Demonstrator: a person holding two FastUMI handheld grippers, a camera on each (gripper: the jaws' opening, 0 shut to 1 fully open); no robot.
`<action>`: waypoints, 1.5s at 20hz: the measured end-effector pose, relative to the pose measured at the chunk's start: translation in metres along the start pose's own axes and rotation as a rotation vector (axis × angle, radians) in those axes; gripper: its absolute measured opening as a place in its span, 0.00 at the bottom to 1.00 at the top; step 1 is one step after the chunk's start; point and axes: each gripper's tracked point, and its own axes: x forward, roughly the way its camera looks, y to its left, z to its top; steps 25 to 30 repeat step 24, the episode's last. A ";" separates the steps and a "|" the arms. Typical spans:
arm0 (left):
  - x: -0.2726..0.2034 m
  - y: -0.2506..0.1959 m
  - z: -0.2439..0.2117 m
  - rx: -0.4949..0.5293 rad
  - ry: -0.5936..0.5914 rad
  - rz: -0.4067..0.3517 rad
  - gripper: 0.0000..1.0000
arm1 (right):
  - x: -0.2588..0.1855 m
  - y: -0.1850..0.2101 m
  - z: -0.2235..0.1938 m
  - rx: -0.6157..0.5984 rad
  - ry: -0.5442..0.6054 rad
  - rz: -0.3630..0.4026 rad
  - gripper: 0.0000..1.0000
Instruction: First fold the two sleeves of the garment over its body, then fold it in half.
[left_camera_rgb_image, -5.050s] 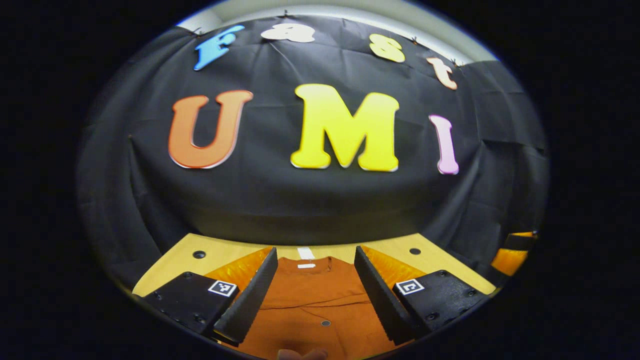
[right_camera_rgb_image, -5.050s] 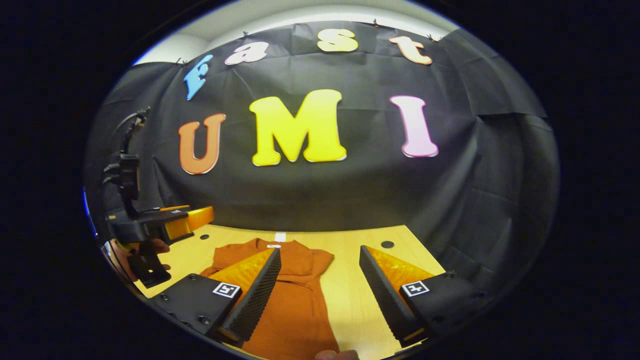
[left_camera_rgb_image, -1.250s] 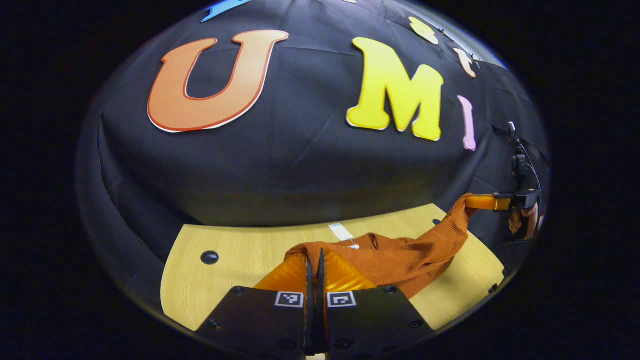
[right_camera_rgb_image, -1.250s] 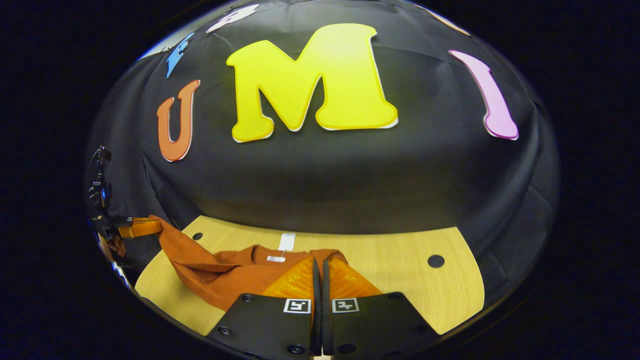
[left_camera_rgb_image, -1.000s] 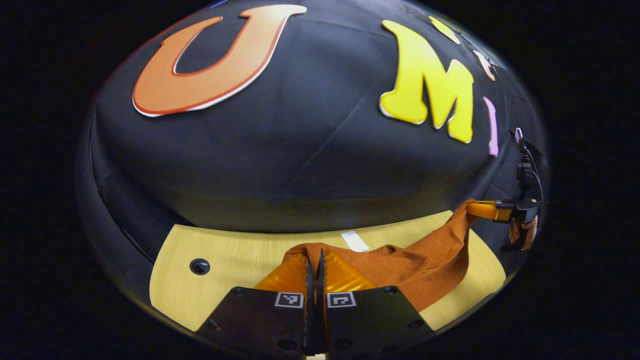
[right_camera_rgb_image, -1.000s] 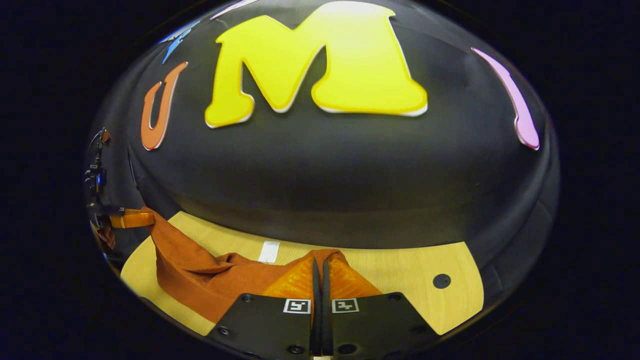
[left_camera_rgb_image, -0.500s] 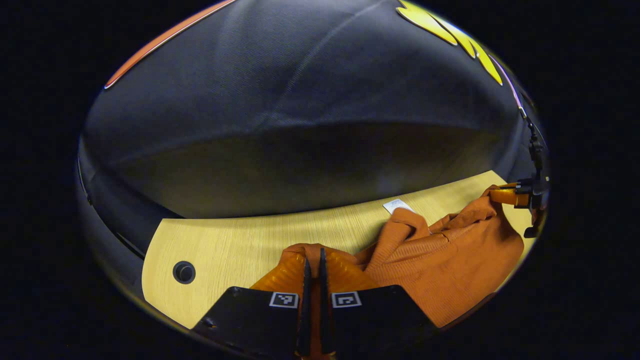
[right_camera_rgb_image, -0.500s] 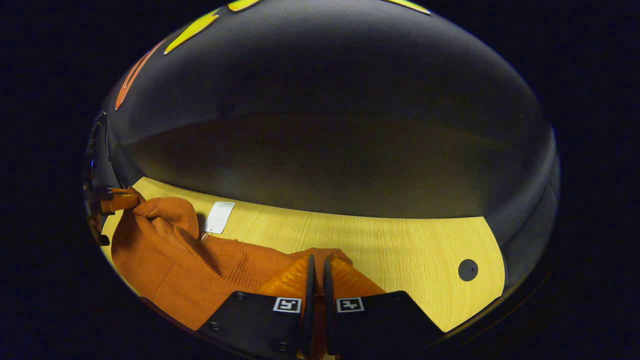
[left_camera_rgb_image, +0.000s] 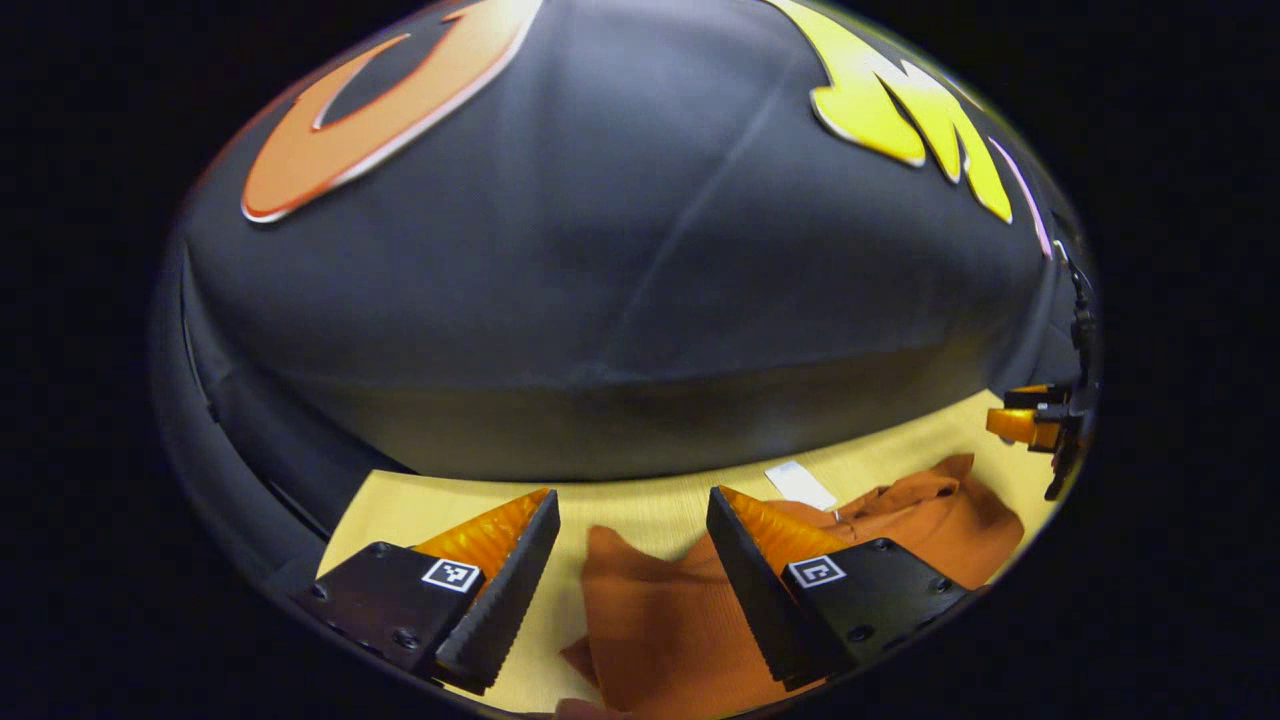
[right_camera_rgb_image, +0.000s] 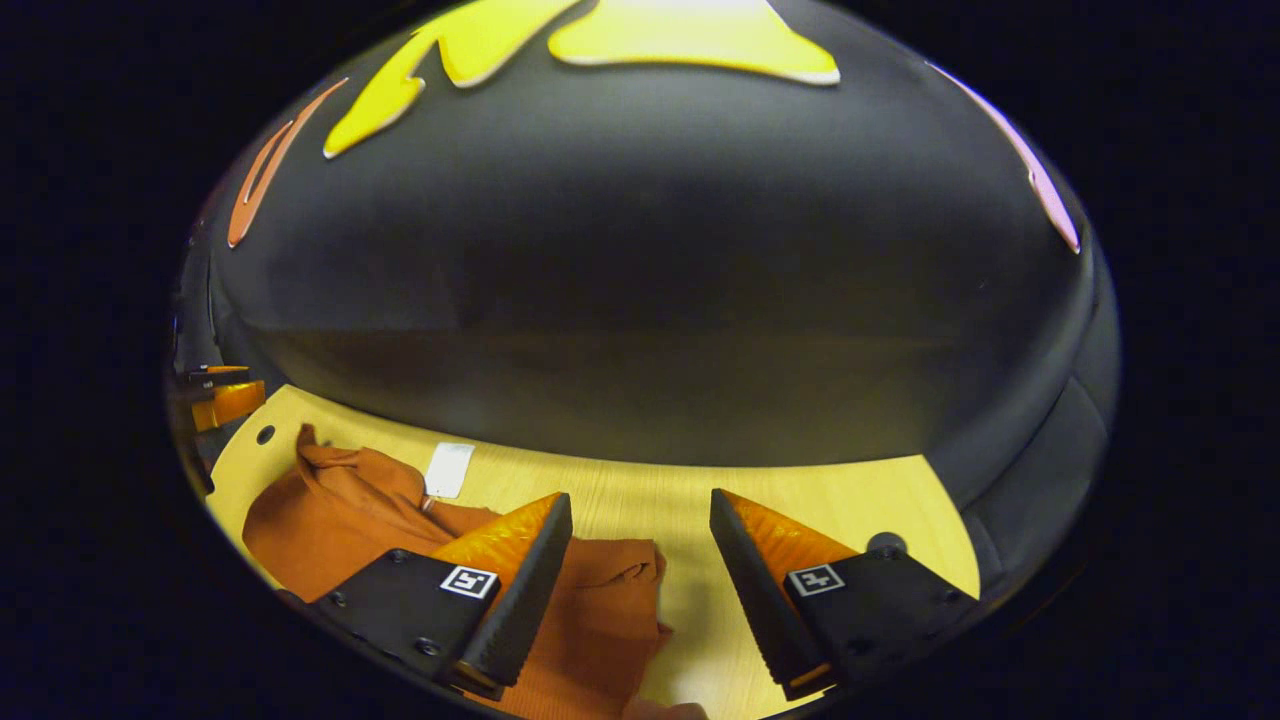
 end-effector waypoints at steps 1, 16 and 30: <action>-0.020 0.003 0.016 -0.017 -0.031 0.017 0.96 | -0.021 0.002 0.014 0.001 -0.038 -0.002 0.89; -0.319 -0.074 0.100 -0.105 -0.431 0.015 0.97 | -0.339 0.061 0.124 0.036 -0.560 0.013 0.95; -0.349 -0.096 0.063 -0.073 -0.425 -0.003 0.98 | -0.368 0.076 0.073 0.050 -0.534 0.001 0.95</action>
